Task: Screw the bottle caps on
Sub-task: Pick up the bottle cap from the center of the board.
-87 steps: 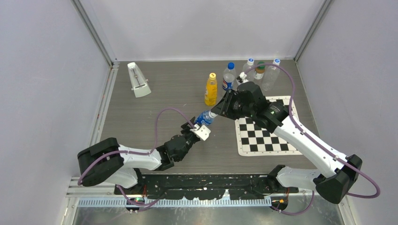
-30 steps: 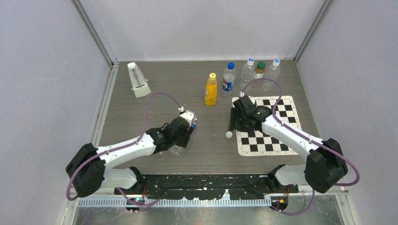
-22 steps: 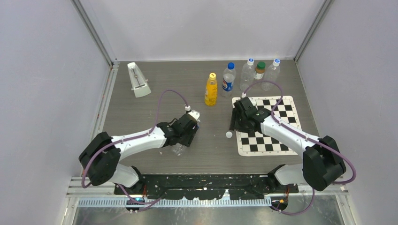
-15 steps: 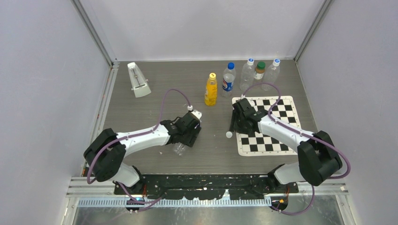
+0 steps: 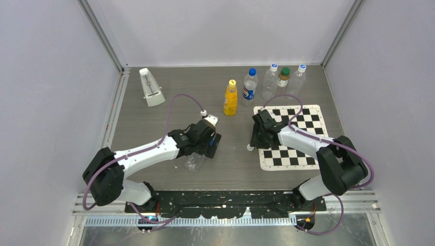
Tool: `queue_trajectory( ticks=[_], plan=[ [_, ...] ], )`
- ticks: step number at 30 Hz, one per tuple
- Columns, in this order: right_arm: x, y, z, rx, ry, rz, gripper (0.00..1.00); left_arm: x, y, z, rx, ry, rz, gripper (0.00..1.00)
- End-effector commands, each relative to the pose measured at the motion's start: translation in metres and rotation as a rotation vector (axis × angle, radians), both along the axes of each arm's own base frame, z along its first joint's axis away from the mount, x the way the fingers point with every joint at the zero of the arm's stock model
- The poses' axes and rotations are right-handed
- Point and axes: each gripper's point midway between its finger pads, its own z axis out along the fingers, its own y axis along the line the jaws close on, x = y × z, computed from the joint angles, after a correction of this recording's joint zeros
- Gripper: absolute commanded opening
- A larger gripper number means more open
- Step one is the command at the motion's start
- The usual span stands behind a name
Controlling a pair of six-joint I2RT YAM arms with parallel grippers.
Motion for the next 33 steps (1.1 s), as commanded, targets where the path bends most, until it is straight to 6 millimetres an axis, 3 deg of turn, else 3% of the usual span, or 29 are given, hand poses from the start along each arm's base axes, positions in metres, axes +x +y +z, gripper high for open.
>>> queue_trajectory(
  ticks=[1, 4, 9, 16, 25, 33],
  plan=[
    [-0.002, -0.001, -0.006, 0.005, 0.013, -0.017, 0.38, 0.012, -0.012, 0.041, -0.134, -0.083, 0.054, 0.82],
    [-0.005, -0.003, -0.011, -0.001, 0.024, -0.014, 0.33, 0.015, -0.017, 0.055, -0.193, -0.115, 0.074, 0.81],
    [-0.004, -0.001, -0.007, 0.004, 0.005, 0.014, 0.15, 0.016, -0.039, 0.075, -0.306, -0.157, 0.071, 0.78],
    [-0.002, 0.006, 0.021, 0.042, -0.087, 0.064, 0.01, 0.023, -0.086, 0.084, -0.426, -0.193, 0.080, 0.72],
    [-0.010, 0.028, 0.058, 0.141, -0.201, 0.119, 0.01, 0.032, -0.129, 0.071, -0.423, -0.204, 0.115, 0.58],
    [-0.017, 0.033, 0.069, 0.159, -0.217, 0.152, 0.00, 0.033, -0.149, 0.069, -0.473, -0.242, 0.158, 0.49]
  ],
)
